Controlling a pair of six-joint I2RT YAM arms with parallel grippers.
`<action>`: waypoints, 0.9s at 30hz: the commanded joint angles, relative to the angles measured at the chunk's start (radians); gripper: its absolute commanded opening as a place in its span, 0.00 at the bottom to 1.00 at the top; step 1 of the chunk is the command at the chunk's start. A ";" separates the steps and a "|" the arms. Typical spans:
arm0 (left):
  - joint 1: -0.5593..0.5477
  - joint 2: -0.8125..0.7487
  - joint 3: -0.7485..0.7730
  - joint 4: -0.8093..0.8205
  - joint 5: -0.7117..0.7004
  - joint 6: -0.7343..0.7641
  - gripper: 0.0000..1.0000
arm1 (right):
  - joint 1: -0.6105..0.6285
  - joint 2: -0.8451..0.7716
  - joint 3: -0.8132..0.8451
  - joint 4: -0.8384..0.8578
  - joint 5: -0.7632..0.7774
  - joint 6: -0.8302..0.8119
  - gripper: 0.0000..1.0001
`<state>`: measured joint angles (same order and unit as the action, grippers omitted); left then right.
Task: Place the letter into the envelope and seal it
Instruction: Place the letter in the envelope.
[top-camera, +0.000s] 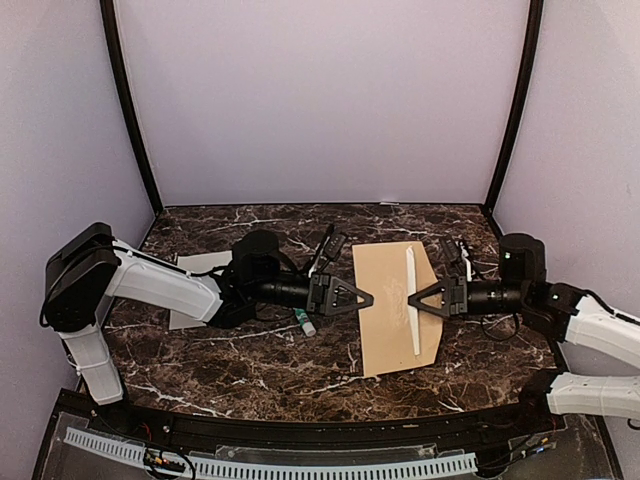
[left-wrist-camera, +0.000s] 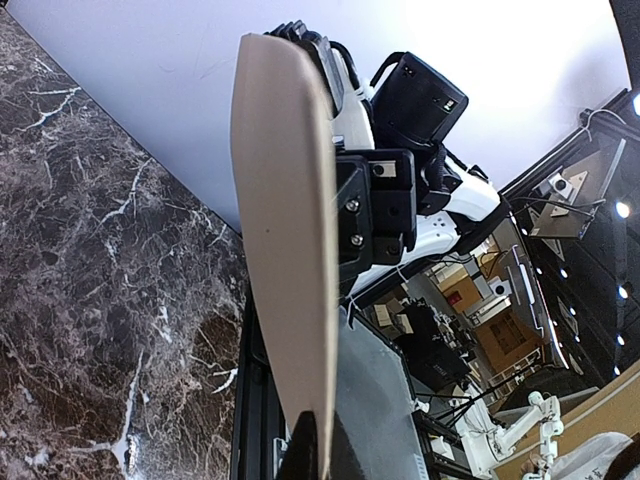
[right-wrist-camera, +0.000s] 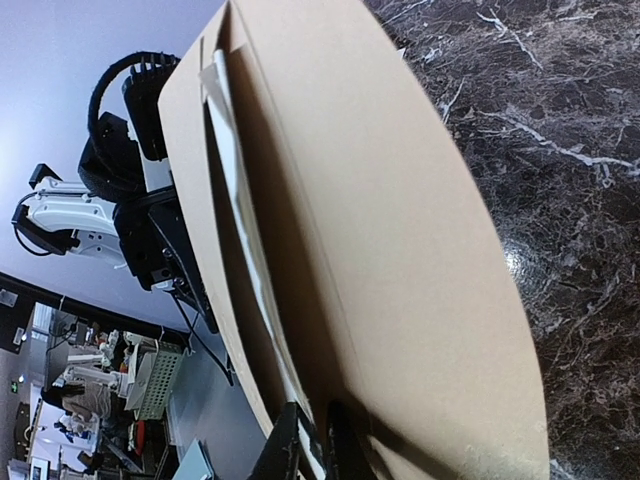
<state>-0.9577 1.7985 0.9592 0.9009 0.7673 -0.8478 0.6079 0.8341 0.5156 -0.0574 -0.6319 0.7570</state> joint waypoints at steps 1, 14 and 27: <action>-0.004 -0.048 0.000 0.042 0.020 0.017 0.00 | 0.006 0.019 -0.009 0.053 -0.042 -0.007 0.08; -0.004 -0.030 0.015 0.012 0.009 0.021 0.11 | 0.041 0.066 0.012 0.188 -0.094 0.013 0.00; -0.009 -0.012 0.045 0.010 0.031 0.023 0.07 | 0.091 0.122 0.024 0.253 -0.081 0.021 0.00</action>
<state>-0.9585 1.7985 0.9695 0.8948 0.7700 -0.8410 0.6807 0.9398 0.5156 0.1112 -0.7086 0.7685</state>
